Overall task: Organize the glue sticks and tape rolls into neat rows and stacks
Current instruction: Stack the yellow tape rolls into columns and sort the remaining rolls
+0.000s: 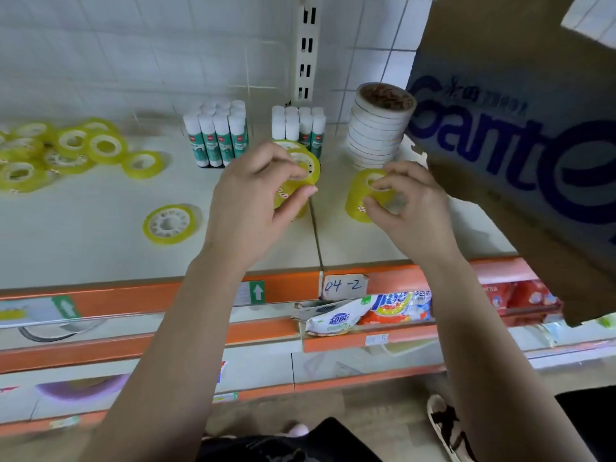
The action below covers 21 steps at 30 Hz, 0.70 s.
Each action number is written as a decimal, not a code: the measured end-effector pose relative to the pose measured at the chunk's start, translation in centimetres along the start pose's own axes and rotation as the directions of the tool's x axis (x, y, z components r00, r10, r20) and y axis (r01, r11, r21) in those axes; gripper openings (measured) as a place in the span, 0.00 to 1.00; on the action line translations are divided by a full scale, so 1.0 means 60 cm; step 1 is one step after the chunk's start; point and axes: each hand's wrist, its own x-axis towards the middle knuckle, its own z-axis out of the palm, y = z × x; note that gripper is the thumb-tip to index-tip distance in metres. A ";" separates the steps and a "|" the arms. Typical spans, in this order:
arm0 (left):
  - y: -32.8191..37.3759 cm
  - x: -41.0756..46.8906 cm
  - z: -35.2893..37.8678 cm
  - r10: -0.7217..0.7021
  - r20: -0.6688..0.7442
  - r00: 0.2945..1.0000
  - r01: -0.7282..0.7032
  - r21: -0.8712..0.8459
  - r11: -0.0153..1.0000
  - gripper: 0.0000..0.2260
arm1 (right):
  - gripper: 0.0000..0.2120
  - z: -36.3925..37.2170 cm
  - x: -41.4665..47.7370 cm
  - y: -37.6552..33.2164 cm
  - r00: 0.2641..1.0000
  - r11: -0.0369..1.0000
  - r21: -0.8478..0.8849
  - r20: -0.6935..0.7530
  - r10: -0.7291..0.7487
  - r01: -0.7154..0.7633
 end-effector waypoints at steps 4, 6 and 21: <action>0.002 0.001 0.000 -0.014 0.017 1.000 0.014 0.011 1.000 0.12 | 0.11 0.006 0.005 0.005 1.000 1.000 0.011 -0.005 -0.002 0.002; 0.004 0.002 -0.001 -0.018 0.015 1.000 0.018 0.012 1.000 0.12 | 0.11 0.008 0.009 0.007 1.000 1.000 0.007 0.008 0.011 -0.011; -0.005 -0.002 -0.003 -0.023 -0.004 1.000 0.023 0.000 1.000 0.11 | 0.14 0.010 0.012 0.021 0.998 0.985 0.163 0.034 0.051 -0.056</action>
